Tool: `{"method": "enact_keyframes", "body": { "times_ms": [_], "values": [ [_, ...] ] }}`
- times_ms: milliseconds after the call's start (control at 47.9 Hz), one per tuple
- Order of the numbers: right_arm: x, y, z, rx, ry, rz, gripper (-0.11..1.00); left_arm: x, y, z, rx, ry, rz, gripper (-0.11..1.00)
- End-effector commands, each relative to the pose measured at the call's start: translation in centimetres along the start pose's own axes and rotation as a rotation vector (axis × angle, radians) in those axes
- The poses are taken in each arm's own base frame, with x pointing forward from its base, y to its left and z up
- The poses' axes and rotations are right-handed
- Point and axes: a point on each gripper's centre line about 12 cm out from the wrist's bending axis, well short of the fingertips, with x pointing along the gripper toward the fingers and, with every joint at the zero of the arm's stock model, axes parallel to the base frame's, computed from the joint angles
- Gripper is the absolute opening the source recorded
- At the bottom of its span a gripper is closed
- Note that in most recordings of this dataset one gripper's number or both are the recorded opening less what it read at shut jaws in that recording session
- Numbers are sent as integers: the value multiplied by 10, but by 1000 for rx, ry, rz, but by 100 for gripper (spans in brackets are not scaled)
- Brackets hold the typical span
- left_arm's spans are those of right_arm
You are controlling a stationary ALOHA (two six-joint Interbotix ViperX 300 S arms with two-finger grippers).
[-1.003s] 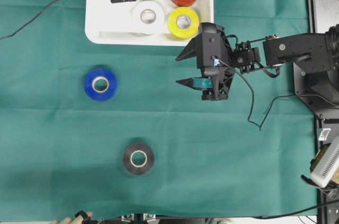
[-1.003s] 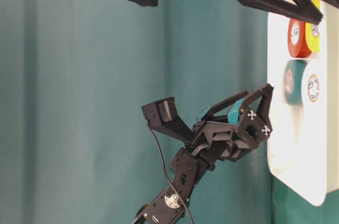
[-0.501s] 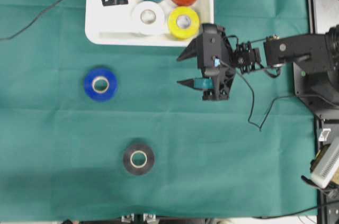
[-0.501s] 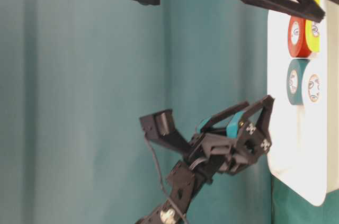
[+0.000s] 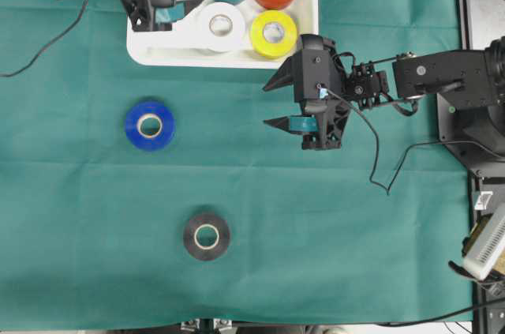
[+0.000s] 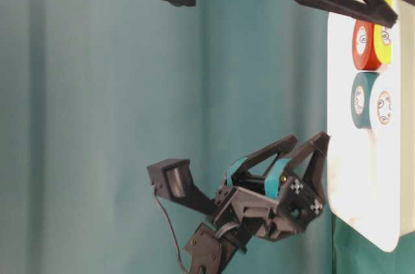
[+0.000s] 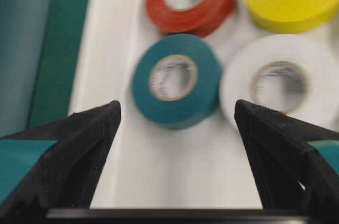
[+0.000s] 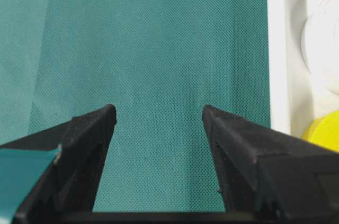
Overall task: Put the tape alternately from left to right into the white case.
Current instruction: 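Withdraw left gripper from tray back over blue tape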
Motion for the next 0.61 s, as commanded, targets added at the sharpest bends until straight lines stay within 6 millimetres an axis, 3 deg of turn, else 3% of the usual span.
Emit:
{"method": "enact_keyframes", "body": {
  "times_ms": [0, 585],
  "values": [
    [-7, 2, 14, -1, -54, 9, 76, -12, -2, 15, 6, -45, 4, 62],
    [-7, 2, 15, 0, -57, 9, 76, -50, -54, 13, -144, -40, -120, 62]
  ]
}}
